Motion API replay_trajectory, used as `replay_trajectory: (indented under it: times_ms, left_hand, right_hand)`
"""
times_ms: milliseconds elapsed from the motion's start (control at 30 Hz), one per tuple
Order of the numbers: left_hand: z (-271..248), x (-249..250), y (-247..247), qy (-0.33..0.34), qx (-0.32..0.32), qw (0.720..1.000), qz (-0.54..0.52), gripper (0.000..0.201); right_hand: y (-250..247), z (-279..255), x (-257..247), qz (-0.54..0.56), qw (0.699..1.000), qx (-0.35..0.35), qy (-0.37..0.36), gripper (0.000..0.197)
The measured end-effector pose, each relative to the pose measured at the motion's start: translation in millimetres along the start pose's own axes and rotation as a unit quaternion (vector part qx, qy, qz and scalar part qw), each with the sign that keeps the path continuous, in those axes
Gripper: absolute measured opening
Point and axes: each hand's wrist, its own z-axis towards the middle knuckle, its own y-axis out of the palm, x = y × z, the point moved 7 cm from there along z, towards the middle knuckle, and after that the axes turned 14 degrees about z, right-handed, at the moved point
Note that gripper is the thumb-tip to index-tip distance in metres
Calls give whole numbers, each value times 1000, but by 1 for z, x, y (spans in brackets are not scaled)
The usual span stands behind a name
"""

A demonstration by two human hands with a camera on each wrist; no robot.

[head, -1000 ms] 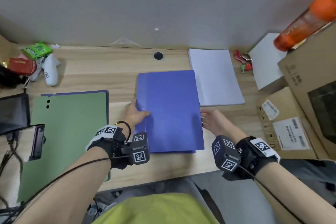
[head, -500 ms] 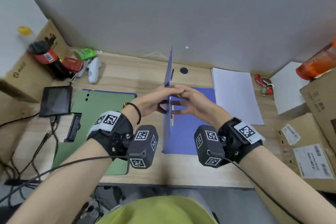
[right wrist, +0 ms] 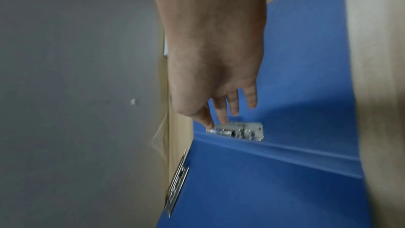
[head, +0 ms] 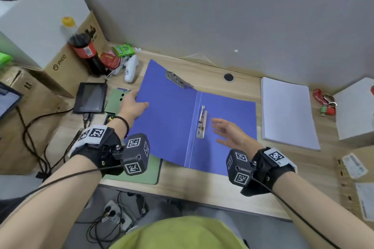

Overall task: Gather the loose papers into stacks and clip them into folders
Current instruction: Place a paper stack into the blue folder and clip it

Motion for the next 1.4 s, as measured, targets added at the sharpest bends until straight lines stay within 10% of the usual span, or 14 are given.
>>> replay_trajectory:
  times_ms: [133, 400, 667, 1400]
  left_hand:
    - [14, -19, 3, -2, 58, 970, 237, 75]
    - [25, -62, 61, -19, -55, 915, 399, 82]
    - [23, -56, 119, 14, -176, 895, 410, 84]
    - [20, -50, 130, 26, -129, 879, 459, 97]
  right_hand:
    - [-58, -7, 27, -72, 994, 86, 18, 35]
    - [-103, -19, 68, -152, 979, 133, 33, 43]
    - [-106, -18, 77, -122, 982, 142, 29, 43]
    - [-125, -13, 61, -270, 948, 168, 25, 47]
